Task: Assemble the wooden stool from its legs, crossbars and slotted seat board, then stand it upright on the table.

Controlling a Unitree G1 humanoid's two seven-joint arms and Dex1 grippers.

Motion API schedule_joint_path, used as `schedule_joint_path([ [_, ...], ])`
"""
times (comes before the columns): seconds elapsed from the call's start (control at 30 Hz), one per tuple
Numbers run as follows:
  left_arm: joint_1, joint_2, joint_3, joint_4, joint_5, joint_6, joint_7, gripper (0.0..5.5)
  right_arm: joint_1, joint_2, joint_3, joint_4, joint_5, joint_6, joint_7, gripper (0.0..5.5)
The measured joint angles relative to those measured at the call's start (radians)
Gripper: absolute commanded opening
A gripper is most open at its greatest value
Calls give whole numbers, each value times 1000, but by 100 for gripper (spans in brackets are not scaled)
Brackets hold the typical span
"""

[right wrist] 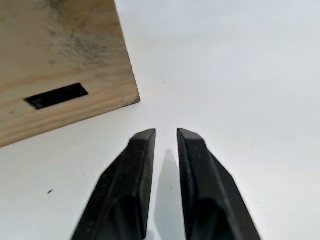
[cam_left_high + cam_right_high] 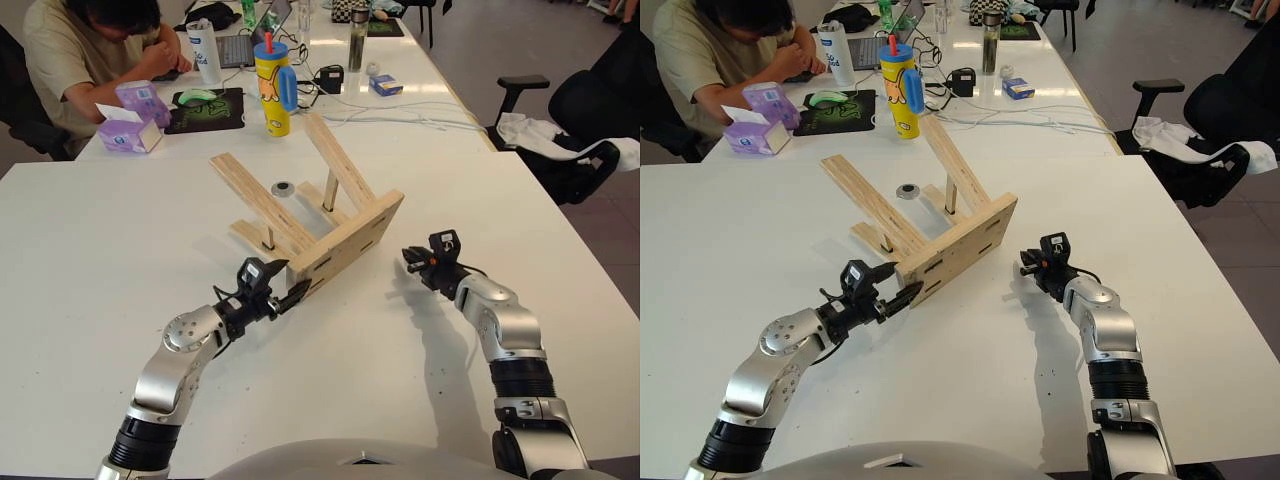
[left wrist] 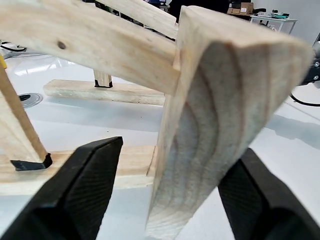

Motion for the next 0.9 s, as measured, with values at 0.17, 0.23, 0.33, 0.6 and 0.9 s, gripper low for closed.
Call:
schedule_joint_path([
  [0.17,-2,5,-5,-19,-43,64,-26,188,0,13,1,4,0,-12,-16,79],
  [0.23,-5,2,11,-41,-79,114,-22,175,-1,22,-6,21,6,-20,-23,79],
  [0.33,-51,-18,72,-80,-178,235,12,175,-2,29,-34,51,6,-24,-53,79],
  [0.6,-284,-147,300,-104,-612,528,298,150,-4,48,-64,86,2,-29,-148,79],
  [0.9,-700,-177,569,320,-1077,421,846,130,-39,79,-74,86,8,34,-225,79],
])
